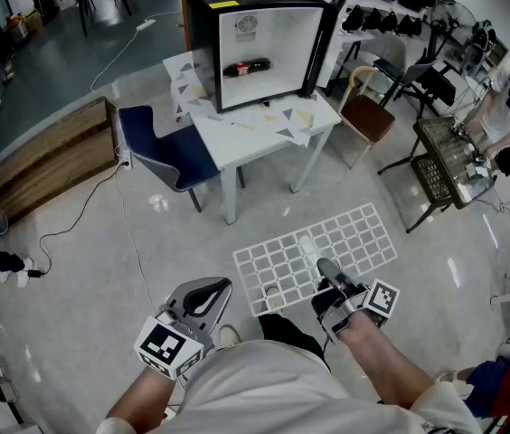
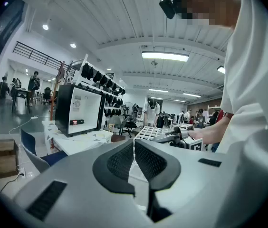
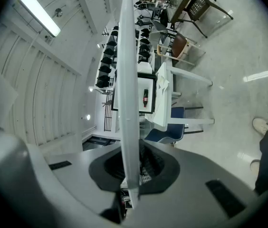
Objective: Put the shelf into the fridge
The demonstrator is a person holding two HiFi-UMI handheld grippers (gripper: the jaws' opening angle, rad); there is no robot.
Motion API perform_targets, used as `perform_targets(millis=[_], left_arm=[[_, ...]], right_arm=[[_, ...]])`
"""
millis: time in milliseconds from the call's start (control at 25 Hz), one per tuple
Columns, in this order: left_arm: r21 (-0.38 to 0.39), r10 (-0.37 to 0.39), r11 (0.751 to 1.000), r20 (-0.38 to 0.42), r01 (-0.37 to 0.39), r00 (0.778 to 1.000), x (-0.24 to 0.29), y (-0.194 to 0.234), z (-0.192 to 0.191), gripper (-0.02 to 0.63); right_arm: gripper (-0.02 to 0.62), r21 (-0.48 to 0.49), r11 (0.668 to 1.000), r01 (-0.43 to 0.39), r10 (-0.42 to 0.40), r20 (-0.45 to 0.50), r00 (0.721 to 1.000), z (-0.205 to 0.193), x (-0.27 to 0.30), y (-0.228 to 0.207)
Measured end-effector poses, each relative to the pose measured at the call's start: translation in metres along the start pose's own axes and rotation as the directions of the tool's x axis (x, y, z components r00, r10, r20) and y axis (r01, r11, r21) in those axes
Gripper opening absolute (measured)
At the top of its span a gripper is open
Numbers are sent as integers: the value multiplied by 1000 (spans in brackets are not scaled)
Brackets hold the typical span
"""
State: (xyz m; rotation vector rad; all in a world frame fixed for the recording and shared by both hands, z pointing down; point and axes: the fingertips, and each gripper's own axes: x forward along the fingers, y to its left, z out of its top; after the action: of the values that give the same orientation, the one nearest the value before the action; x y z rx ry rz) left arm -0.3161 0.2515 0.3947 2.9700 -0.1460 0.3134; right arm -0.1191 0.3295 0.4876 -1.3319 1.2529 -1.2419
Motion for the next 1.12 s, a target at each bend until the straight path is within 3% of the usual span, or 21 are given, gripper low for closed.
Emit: perform_targets(millis=[560, 800, 1120], left_arm=[[15, -16, 1000, 26, 15, 1000, 152, -13, 63, 23], [-12, -15, 1000, 19, 15, 1000, 197, -15, 72, 23], [-29, -3, 1000, -16, 2, 1000, 230, 36, 72, 23]], right_arm=[[29, -15, 998, -60, 59, -44, 997, 150, 91, 11], [29, 51, 995, -85, 88, -49, 995, 187, 134, 7], [29, 84, 992, -98, 101, -38, 994, 227, 206, 9]])
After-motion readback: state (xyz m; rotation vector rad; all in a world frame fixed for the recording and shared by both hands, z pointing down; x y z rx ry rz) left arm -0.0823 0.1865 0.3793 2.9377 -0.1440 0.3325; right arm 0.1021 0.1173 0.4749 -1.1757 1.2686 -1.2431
